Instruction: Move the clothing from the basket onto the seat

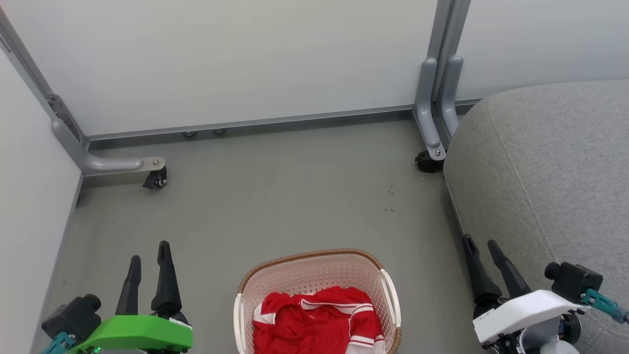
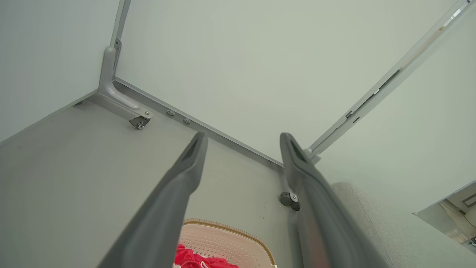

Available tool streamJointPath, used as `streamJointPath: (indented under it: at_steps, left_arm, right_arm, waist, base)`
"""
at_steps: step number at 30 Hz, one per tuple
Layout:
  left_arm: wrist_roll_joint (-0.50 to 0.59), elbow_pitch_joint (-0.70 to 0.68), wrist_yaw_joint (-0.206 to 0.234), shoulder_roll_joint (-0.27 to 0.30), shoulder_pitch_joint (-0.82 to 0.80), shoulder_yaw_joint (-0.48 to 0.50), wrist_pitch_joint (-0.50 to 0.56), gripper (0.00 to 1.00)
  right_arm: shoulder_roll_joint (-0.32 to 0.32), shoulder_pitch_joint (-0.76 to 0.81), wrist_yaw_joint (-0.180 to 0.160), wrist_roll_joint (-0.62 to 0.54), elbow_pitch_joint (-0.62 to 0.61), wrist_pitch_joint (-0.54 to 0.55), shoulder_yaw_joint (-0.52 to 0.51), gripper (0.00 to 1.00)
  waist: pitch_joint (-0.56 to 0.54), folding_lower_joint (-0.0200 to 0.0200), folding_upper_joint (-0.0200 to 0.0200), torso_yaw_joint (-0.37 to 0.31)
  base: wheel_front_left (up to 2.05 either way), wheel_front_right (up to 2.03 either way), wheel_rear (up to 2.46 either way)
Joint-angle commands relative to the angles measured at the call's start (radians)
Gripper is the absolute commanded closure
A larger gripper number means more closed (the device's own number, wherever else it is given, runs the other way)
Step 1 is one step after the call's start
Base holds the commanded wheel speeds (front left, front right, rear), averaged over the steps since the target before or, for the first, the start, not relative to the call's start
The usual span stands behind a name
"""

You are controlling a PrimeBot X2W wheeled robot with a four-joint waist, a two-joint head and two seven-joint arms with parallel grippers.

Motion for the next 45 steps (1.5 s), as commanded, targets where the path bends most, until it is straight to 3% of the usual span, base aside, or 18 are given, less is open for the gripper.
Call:
streamJointPath:
  at_steps: [1, 15, 45]
  left_arm:
    - [0.034, -0.017, 0.004, 0.008, 0.005, -0.003, -0.010, 0.00]
    - [0.191, -0.040, 0.000, 0.008, 0.040, -0.023, -0.047, 0.00]
    - [0.433, -0.006, -0.073, 0.009, 0.095, -0.040, -0.113, 0.00]
  right_arm:
    - [-0.008, 0.005, 0.000, -0.035, -0.017, -0.011, 0.005, 0.00]
    - [-0.013, 0.025, 0.000, -0.180, -0.037, -0.049, 0.037, 0.00]
    - [-0.010, 0.040, 0.000, -0.429, -0.055, -0.115, 0.074, 0.00]
  waist:
    - [-0.002, 0.0000, 0.0000, 0.000]
    - [-0.009, 0.0000, 0.0000, -0.009]
    - [-0.012, 0.0000, 0.0000, -0.018]
  base:
    - [0.00, 0.00, 0.00]
    - [0.00, 0.00, 0.00]
    - [0.00, 0.00, 0.00]
